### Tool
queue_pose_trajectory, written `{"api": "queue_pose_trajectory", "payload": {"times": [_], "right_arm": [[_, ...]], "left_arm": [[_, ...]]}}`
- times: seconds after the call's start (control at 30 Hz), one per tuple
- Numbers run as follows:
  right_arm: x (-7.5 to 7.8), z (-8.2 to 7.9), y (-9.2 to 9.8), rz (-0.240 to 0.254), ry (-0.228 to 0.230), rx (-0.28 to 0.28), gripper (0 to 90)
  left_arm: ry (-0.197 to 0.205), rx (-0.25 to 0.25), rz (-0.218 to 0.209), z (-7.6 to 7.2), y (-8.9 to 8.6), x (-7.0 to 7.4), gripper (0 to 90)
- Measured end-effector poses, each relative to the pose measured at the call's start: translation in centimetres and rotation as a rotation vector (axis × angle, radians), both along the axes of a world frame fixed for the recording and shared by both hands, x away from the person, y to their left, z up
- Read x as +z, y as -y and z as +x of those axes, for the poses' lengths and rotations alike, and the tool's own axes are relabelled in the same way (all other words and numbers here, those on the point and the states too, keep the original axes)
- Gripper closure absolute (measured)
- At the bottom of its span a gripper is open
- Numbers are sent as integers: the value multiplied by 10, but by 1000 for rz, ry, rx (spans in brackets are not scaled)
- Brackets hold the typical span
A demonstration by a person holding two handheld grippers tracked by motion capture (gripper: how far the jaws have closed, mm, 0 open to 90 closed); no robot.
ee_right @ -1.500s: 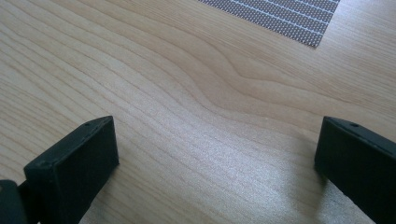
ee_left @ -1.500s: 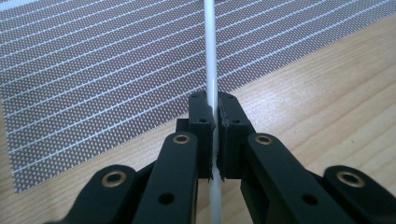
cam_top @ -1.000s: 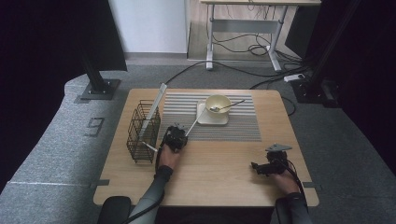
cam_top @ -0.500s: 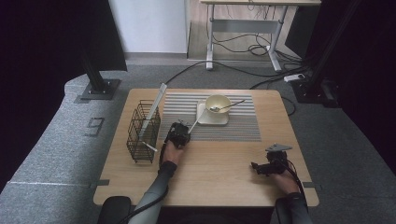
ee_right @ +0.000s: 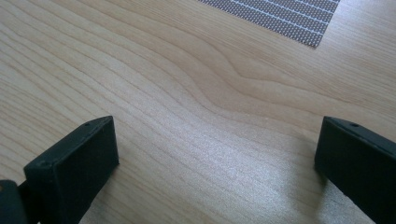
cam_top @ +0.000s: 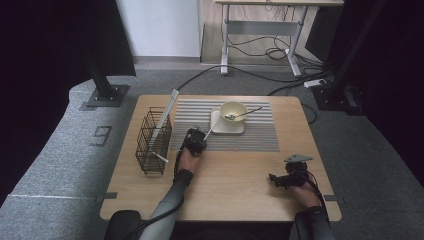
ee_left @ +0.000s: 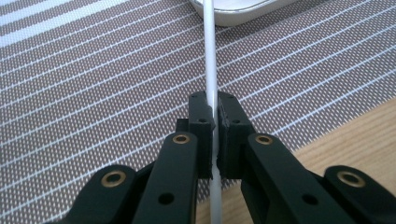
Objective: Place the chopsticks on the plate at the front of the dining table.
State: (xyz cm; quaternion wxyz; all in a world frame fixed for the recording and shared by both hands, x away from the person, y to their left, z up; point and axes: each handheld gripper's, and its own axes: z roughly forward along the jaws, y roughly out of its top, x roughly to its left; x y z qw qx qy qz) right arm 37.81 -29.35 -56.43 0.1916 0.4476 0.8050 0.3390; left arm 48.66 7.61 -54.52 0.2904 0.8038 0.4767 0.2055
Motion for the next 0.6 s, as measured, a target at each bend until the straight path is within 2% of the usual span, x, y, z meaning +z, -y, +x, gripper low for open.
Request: {"api": "queue_pose_trajectory", "payload": {"times": [0.27,0.6], "right_arm": [[0,0,0,0,0,0,0],[0,0,0,0,0,0,0]], "left_arm": [[2,-5,12,9,7,1,848],[6,-12,6,22,16,4,845]]}}
